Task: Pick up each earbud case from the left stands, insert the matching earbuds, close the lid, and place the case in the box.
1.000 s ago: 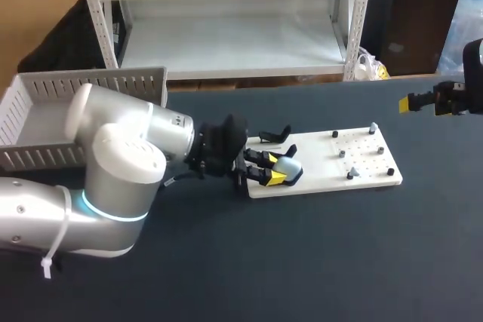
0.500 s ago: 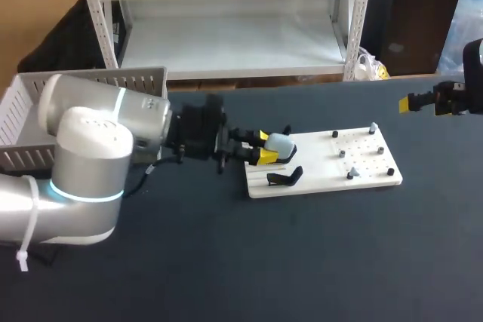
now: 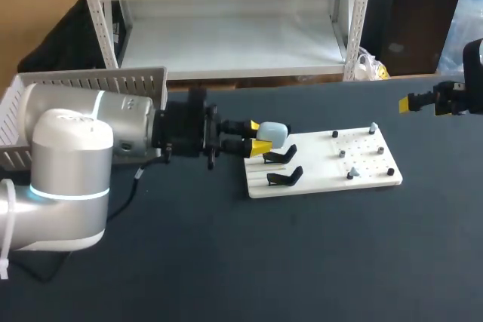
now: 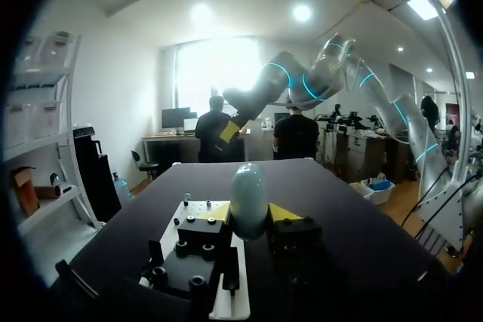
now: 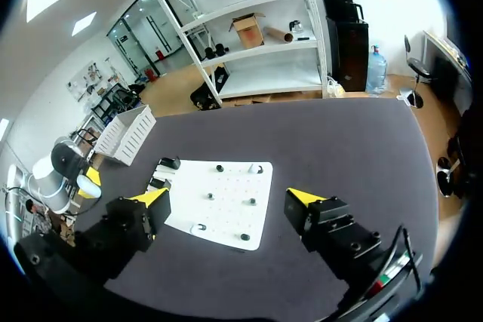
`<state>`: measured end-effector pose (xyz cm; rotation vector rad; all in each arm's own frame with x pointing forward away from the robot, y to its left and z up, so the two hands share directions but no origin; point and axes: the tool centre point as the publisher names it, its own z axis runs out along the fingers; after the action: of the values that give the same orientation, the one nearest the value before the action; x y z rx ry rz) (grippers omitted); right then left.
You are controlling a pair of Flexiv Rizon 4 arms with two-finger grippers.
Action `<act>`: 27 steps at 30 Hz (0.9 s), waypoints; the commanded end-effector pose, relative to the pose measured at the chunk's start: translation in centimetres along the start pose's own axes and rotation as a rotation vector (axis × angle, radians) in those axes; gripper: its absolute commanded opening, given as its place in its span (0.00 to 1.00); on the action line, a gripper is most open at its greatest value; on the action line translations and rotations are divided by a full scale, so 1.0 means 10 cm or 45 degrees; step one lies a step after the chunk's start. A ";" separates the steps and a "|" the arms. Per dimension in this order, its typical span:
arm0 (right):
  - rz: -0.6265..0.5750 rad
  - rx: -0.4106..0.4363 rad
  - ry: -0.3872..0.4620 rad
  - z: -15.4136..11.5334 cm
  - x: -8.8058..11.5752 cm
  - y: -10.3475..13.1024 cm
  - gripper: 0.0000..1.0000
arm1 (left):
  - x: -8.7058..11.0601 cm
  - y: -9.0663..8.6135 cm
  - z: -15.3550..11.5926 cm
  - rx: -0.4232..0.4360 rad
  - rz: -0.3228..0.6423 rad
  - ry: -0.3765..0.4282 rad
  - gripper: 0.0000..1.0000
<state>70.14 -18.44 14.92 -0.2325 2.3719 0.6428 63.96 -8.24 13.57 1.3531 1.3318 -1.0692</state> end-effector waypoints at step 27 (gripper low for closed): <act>-0.091 -0.112 0.020 -0.12 0.08 0.39 1.00 | -0.06 -0.15 0.15 -0.033 0.057 -0.180 0.00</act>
<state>68.89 -15.45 16.10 -0.3374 2.3545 0.6725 62.59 -9.49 14.24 1.2878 1.2101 -1.1041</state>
